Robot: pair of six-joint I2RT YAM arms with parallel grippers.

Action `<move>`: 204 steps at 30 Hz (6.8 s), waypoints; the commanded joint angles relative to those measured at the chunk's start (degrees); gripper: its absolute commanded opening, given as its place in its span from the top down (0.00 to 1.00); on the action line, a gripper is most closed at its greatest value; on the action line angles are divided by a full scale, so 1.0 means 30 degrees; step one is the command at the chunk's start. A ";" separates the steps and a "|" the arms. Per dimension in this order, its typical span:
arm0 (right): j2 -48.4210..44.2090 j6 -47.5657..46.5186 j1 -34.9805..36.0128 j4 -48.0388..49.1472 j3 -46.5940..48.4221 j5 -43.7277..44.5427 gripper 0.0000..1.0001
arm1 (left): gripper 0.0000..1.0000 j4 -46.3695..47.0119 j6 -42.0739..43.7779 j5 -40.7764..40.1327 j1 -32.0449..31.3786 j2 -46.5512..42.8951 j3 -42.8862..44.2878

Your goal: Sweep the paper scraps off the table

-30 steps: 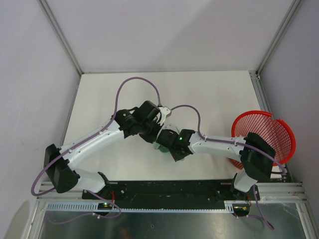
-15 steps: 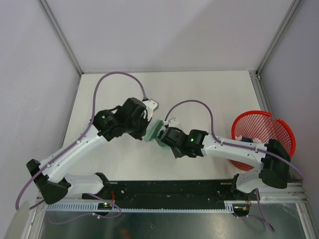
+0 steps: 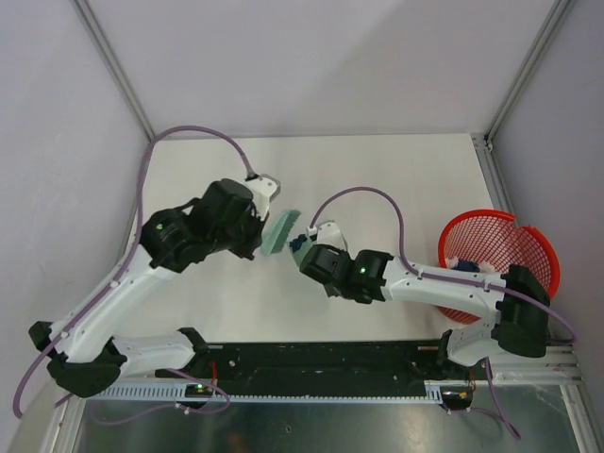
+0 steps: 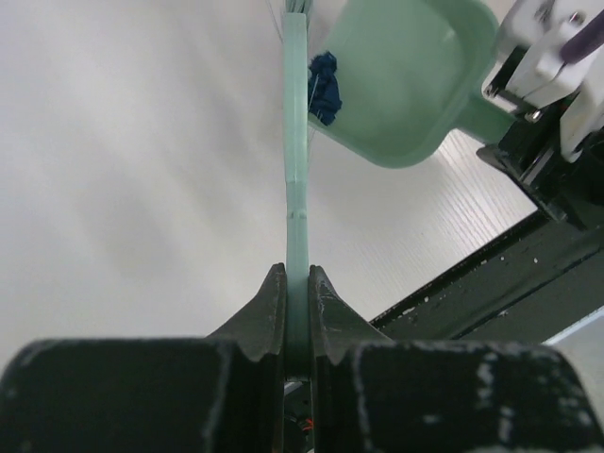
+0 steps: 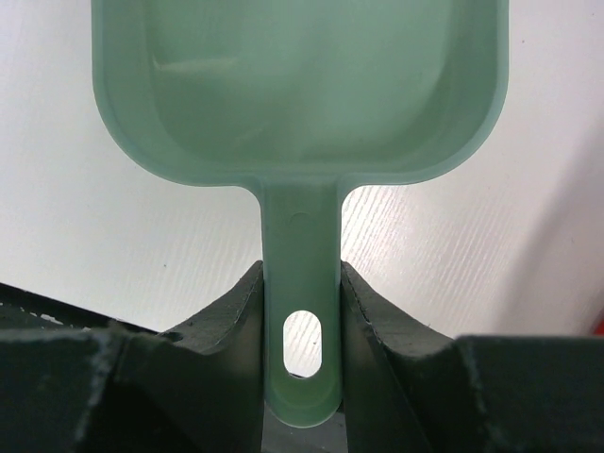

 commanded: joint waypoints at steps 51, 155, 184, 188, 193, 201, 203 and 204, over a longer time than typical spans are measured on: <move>-1.3635 0.7046 -0.0861 -0.9595 0.0609 0.3495 1.00 | 1.00 0.5478 -0.1936 -0.5323 0.2362 -0.9023 -1.0026; -1.3598 0.8366 0.2628 -0.5576 0.3567 1.0382 1.00 | 1.00 0.5681 -0.1917 -0.5174 0.2364 -0.9020 -1.0205; 0.2717 1.0108 -0.3243 -0.3682 0.2457 -0.1903 1.00 | 1.00 0.5675 -0.2311 -0.5536 0.2349 -0.9059 -1.0261; 0.3870 0.9533 -0.3040 -0.2821 0.2448 -0.2607 1.00 | 1.00 0.5675 -0.2290 -0.5528 0.2359 -0.9018 -1.0245; 0.5054 0.8795 -0.2541 -0.2049 0.2334 -0.3027 1.00 | 1.00 0.5672 -0.2283 -0.5479 0.2360 -0.8980 -1.0254; 0.5637 0.8461 -0.2133 -0.0348 0.1254 -0.3675 1.00 | 1.00 0.5672 -0.2283 -0.5481 0.2339 -0.8906 -1.0263; 0.5659 0.8359 -0.2149 0.0098 0.1232 -0.3966 1.00 | 1.00 0.5673 -0.2283 -0.5498 0.2339 -0.8876 -1.0259; 0.5662 0.8327 -0.2195 0.0338 0.1243 -0.4161 1.00 | 1.00 0.5664 -0.2283 -0.5501 0.2339 -0.8890 -1.0249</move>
